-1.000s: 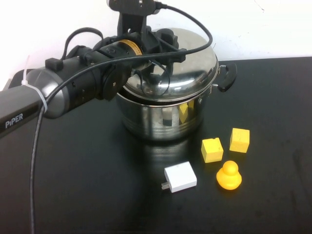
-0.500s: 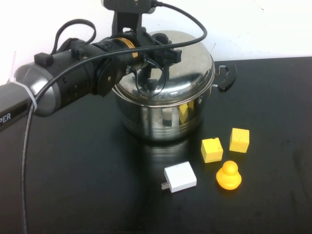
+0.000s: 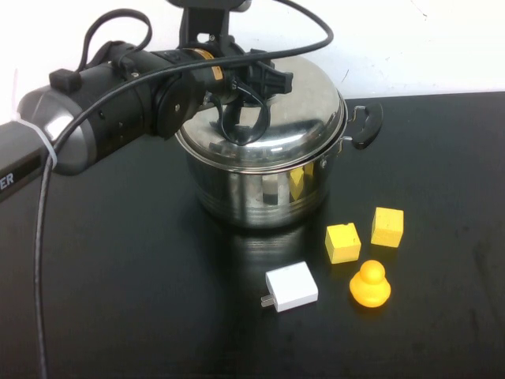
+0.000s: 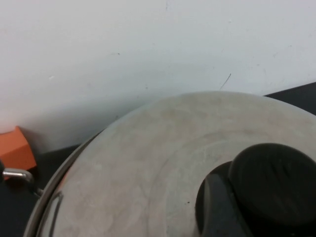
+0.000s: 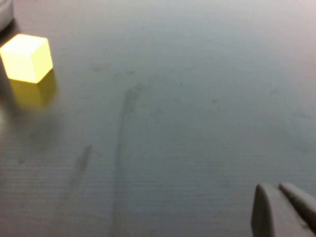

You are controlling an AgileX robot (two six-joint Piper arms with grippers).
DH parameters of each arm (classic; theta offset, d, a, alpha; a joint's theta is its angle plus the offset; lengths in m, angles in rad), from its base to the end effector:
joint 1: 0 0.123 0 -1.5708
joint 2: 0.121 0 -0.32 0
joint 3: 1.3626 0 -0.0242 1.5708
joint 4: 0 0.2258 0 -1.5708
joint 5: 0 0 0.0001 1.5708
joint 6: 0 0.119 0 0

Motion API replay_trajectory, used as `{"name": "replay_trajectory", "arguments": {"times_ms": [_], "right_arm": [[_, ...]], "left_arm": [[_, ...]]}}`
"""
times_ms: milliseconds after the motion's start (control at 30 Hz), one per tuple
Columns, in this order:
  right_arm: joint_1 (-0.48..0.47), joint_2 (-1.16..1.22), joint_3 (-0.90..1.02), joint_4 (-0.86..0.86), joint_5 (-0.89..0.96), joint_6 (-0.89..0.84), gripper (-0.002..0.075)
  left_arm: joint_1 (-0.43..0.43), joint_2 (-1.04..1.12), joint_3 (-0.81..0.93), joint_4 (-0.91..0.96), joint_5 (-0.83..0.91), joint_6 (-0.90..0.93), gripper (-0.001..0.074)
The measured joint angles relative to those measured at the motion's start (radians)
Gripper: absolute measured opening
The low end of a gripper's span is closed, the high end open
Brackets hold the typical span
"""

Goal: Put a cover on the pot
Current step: Place the pot lid on the pot

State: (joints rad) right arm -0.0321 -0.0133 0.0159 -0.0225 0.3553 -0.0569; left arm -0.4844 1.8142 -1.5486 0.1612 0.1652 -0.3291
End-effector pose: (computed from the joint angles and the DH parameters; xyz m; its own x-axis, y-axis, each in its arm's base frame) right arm 0.0194 -0.0016 0.1687 -0.2695 -0.0693 -0.9605 0.0187 0.9968 -0.0772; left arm 0.4020 -0.2080 0.3658 -0.3672 0.0020 -0.9302 0.3870 0.9097 -0.1508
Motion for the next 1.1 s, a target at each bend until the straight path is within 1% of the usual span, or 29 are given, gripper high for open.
{"name": "replay_trajectory", "arguments": {"times_ms": [467,900,933,1067,1100], "right_arm": [[0.000,0.000,0.000,0.000,0.000,0.000,-0.0002],[0.000,0.000,0.000,0.000,0.000,0.000,-0.0002],[0.000,0.000,0.000,0.000,0.000,0.000,-0.0002],[0.000,0.000,0.000,0.000,0.000,0.000,-0.0002],[0.000,0.000,0.000,0.000,0.000,0.000,-0.0002]], "left_arm": [[0.000,0.011,-0.011,0.001,0.048,-0.002,0.0333],[0.000,0.045,-0.025,0.011,0.001,-0.002,0.0333],[0.000,0.045,-0.025,0.011,0.001,-0.002,0.0347],[0.000,0.032,-0.023,0.015,0.016,-0.002,0.0473],[0.000,0.024,-0.021,0.015,0.020,-0.002,0.0493]]}}
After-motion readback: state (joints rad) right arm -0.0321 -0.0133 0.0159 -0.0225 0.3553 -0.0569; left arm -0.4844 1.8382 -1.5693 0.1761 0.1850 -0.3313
